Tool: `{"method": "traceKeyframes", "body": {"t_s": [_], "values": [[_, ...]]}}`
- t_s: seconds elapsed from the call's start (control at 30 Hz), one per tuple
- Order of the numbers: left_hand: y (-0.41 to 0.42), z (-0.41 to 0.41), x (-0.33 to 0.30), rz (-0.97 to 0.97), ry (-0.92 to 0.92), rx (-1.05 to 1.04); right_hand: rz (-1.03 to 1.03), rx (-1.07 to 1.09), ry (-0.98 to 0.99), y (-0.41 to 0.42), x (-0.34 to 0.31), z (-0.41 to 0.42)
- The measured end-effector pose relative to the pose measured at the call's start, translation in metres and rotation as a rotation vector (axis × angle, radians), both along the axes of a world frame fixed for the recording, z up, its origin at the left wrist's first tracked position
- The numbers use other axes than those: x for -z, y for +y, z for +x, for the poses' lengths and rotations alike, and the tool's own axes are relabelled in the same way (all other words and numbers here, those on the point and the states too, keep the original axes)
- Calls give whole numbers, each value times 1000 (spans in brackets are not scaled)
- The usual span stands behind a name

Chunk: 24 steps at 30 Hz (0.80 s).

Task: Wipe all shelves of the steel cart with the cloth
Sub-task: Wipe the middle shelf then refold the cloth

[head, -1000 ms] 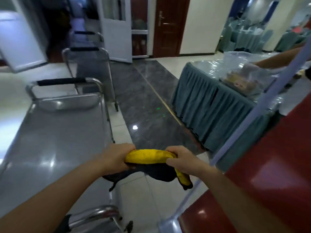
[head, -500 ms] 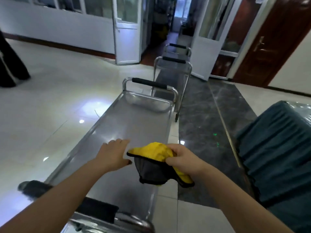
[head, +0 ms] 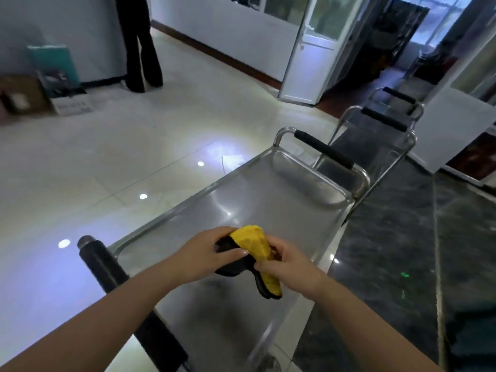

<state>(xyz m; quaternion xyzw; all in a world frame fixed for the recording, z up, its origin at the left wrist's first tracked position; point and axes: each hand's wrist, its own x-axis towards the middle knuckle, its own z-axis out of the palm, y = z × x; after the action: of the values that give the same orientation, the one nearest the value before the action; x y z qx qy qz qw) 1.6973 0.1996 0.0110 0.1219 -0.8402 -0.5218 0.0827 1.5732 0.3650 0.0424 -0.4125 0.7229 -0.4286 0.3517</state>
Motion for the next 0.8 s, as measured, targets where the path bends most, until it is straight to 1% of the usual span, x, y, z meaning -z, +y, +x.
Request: {"method": "traceKeyframes", "body": {"t_s": [0.07,0.13,0.2,0.27,0.37,0.43,0.5,0.57,0.63,0.73,0.8], "values": [[0,-14,9,-8,-19,-45,12,-78,115,-6,13,-28],[7,-30,16,-18,-30,-112,-38,-47,218,-8,30,-57],[20,-50,21,-6,-28,-217,-123,52,194,-4,46,-89],[36,-72,21,-2,-28,-283,-154,67,219,7,60,-119],[59,-104,24,-9,-66,-322,-144,-65,361,27,71,-154],[75,-123,27,6,-85,-366,-219,-161,547,38,71,-172],[87,-142,31,46,-113,-441,-302,-187,740,47,71,-186],[94,-157,32,97,-141,-520,-368,-174,851,58,77,-195],[98,-168,28,182,-157,-570,-384,-201,894,70,85,-199],[99,-180,18,296,-160,-584,-324,-273,942,79,94,-202],[100,-187,12,363,-144,-569,-287,-280,937,82,98,-202]]}}
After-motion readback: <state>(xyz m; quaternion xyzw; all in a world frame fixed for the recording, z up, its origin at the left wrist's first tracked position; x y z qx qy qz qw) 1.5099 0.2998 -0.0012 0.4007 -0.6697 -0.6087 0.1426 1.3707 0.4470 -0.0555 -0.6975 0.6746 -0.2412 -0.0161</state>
